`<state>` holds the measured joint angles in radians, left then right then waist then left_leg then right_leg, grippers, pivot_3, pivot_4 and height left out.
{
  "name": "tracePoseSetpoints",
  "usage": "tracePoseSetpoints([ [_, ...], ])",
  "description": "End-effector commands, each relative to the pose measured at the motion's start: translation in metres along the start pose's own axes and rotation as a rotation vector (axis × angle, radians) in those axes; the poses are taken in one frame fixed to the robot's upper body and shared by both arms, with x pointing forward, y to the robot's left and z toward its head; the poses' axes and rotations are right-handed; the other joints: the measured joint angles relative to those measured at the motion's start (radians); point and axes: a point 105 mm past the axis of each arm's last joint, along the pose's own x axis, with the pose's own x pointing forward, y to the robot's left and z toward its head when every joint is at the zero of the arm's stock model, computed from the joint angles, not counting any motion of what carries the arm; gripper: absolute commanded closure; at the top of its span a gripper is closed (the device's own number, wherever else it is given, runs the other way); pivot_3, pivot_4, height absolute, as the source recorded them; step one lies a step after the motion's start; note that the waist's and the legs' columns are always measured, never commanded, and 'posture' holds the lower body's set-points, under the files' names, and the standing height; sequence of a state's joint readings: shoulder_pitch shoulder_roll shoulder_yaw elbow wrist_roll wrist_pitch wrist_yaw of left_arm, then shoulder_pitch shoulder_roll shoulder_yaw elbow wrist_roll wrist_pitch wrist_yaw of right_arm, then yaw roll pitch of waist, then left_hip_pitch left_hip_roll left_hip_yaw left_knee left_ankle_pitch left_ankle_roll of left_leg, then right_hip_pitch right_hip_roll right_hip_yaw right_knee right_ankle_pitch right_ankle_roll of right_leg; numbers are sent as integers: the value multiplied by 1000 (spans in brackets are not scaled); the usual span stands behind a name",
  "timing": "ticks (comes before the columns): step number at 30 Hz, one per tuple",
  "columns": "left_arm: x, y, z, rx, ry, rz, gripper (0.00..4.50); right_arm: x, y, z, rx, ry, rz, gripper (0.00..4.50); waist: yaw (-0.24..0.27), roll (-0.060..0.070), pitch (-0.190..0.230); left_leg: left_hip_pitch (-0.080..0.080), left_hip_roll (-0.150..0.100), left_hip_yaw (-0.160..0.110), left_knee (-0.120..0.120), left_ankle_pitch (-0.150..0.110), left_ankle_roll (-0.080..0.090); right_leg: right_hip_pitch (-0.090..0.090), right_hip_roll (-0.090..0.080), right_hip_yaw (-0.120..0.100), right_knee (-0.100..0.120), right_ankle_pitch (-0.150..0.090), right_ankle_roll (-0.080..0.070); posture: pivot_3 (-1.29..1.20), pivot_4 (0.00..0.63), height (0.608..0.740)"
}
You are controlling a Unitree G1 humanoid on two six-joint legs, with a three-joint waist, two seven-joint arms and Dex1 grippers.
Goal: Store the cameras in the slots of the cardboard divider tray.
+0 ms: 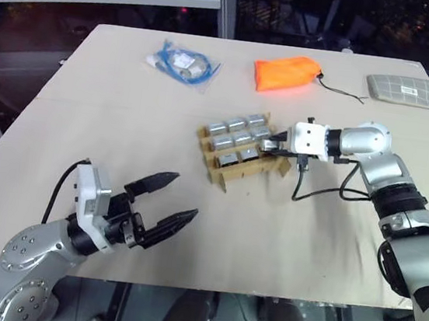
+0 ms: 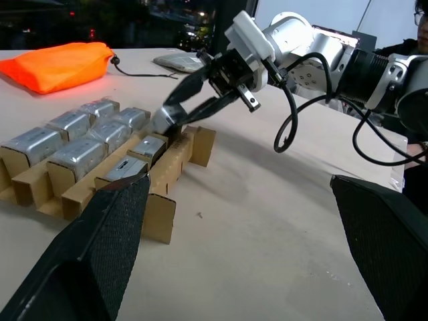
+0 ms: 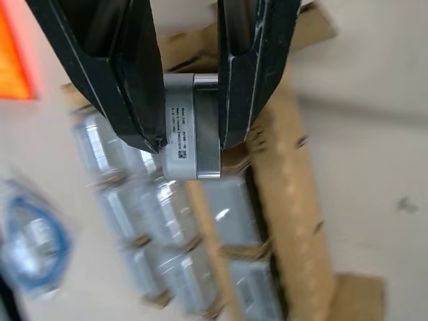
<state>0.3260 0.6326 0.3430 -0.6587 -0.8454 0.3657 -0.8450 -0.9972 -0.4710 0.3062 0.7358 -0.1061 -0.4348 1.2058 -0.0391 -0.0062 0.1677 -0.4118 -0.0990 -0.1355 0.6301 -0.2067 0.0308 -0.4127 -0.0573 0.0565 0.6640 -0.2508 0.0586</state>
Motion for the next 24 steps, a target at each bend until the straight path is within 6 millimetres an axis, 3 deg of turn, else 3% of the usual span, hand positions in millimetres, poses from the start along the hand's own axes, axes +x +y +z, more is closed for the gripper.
tracePoseSetpoints([
  [1,2,-7,8,40,-19,-18,0,-5,-6,5,-55,8,38,3923,0,0,0,0,0,0,0,0,0,0,0,0,0,0,0,0,150,740],
  [14,3,-11,8,38,-25,1,0,-7,-11,0,-85,71,162,3923,0,0,0,0,0,0,0,0,0,0,0,0,0,0,0,0,150,740],
  [24,1,-13,5,27,-31,14,0,-6,-9,2,17,44,232,3923,4,0,0,0,0,-1,0,0,-2,0,0,-1,-1,0,0,0,150,740],
])
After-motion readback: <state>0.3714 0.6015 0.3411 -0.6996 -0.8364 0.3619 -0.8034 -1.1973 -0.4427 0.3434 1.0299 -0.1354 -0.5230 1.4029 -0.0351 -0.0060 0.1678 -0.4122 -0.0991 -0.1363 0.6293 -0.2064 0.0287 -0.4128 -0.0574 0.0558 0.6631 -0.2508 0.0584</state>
